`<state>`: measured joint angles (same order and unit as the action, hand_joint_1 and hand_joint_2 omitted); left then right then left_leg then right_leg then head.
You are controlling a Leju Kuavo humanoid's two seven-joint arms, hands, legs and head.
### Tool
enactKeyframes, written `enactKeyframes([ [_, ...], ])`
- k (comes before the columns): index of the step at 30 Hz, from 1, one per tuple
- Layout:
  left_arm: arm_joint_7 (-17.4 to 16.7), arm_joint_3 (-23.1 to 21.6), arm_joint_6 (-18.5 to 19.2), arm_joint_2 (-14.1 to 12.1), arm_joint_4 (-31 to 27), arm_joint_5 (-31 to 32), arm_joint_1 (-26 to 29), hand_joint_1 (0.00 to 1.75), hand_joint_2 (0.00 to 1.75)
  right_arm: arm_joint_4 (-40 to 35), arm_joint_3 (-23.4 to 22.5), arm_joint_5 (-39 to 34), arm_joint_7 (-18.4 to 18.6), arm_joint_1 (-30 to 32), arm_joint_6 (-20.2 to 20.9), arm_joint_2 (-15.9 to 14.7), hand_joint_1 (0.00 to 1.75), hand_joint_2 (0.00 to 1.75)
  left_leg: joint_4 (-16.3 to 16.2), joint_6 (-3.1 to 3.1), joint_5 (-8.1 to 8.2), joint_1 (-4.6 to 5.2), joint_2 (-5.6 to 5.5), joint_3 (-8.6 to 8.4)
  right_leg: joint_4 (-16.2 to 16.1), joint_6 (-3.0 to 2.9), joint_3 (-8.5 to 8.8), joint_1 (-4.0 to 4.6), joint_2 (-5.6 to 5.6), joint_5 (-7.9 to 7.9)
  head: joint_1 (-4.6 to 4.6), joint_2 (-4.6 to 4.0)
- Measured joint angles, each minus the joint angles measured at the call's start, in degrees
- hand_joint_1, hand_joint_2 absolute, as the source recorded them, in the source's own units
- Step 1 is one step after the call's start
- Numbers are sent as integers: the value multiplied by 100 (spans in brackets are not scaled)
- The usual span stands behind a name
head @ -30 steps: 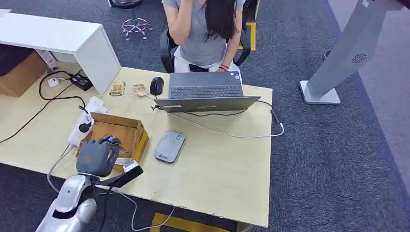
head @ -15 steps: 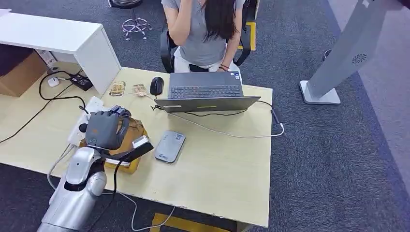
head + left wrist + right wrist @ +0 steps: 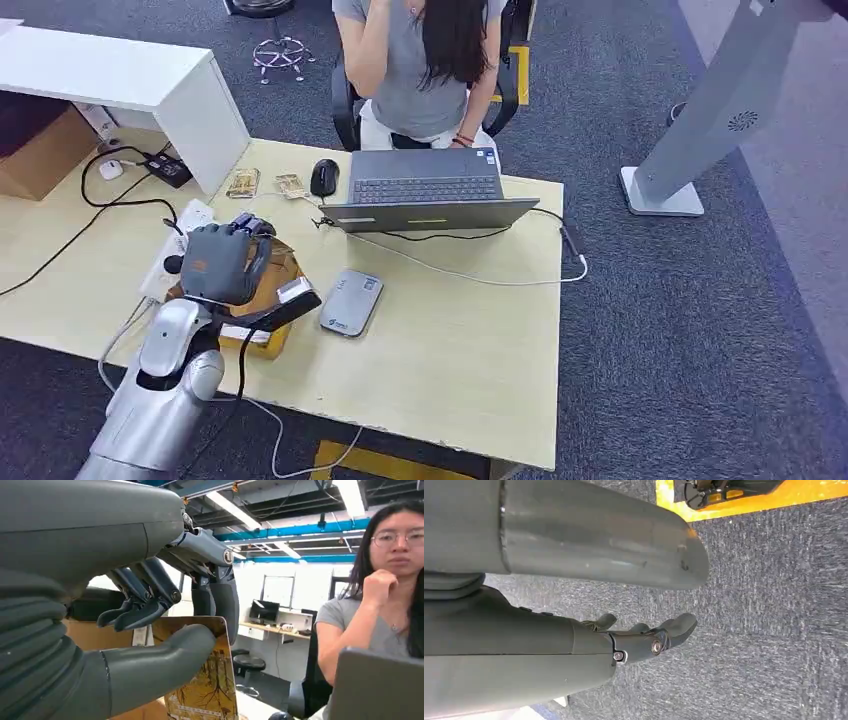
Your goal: Pass the card to the sensor for recognition and then transmit it.
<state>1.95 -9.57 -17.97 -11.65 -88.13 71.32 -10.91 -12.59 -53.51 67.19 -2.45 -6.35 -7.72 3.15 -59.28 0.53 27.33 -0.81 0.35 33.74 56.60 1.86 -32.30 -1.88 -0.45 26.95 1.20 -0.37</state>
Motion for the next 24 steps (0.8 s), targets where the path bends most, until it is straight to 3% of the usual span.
enactKeyframes([
  [6,-96,-142,129,-4,-22,-131,-452,175,175,0,4,24,-15,-18,20,0,0,0,-3,-3,-3,0,-2,-1,0,-1,-4,0,-2,-2,0,0],
  [9,-375,-291,416,24,92,-15,-1246,175,175,0,35,120,9,-69,55,0,0,0,-9,4,-21,-2,-10,19,0,6,-13,3,-12,-14,0,0],
  [13,-749,-538,531,166,1105,420,-2847,175,175,0,146,199,159,-255,122,2,0,0,-9,0,-37,-1,-3,25,1,1,-21,1,-8,-40,0,0],
  [16,-833,-638,501,317,1813,516,-3593,175,175,0,206,208,225,-318,122,9,0,0,-10,2,-43,0,3,25,2,7,-22,0,3,-48,-2,0],
  [24,-951,-859,492,616,2947,649,-4428,175,175,0,308,243,304,-384,127,48,0,0,-10,2,-44,0,0,28,2,8,-24,0,4,-48,-2,0],
])
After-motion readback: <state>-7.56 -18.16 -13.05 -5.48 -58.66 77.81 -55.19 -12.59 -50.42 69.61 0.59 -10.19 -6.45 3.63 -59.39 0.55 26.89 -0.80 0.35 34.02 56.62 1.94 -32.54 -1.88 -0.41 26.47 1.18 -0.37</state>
